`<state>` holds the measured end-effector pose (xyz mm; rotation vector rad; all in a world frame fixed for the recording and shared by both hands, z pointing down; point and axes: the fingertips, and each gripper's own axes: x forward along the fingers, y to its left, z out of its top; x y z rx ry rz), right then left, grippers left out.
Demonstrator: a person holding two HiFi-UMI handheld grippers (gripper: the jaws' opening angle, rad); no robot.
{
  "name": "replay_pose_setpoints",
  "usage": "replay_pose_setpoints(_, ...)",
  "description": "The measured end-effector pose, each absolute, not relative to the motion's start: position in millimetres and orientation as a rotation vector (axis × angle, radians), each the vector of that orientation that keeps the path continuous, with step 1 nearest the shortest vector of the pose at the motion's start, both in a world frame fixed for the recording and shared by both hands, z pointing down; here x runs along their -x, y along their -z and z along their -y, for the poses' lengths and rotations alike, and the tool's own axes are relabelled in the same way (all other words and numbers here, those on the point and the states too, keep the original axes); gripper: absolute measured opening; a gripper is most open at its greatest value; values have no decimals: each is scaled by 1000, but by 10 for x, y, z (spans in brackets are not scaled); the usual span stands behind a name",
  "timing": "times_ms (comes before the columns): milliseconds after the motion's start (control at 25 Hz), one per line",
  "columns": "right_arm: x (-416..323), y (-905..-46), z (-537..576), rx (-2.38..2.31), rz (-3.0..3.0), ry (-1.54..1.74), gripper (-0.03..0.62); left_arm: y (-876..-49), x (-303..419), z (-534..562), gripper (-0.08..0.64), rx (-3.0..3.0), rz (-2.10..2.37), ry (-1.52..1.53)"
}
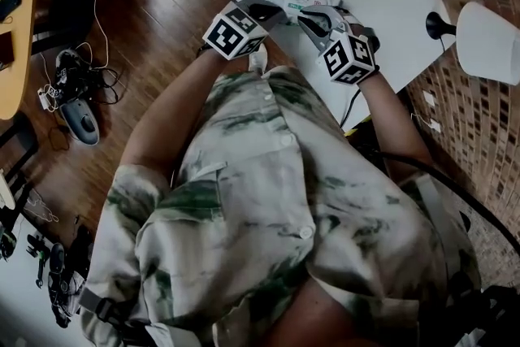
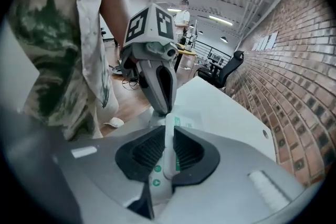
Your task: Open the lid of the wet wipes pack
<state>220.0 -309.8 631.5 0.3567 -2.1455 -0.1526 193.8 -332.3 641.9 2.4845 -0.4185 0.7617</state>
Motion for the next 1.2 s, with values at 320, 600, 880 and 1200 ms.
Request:
replay_pose_setpoints(320,-2185,-6216,3103,-324,2182,99,26,-6442,-1930,3295,-2,-2475,438,-764)
replay_pose_setpoints(600,-2201,-5926,3377,-361,2243,38,15,-6459,-1914,3316,-2,-2463,450,-746)
replay_pose_setpoints(880,-2215,-5832,3692,-375,2313,-17,14,-6472,-1908,3312,-2,-2454,457,-759)
replay_pose_setpoints(1200,-2395,-6018,4145,-464,2395,-284,16,-6472,-1909,3320,-2,-2436,468,-753)
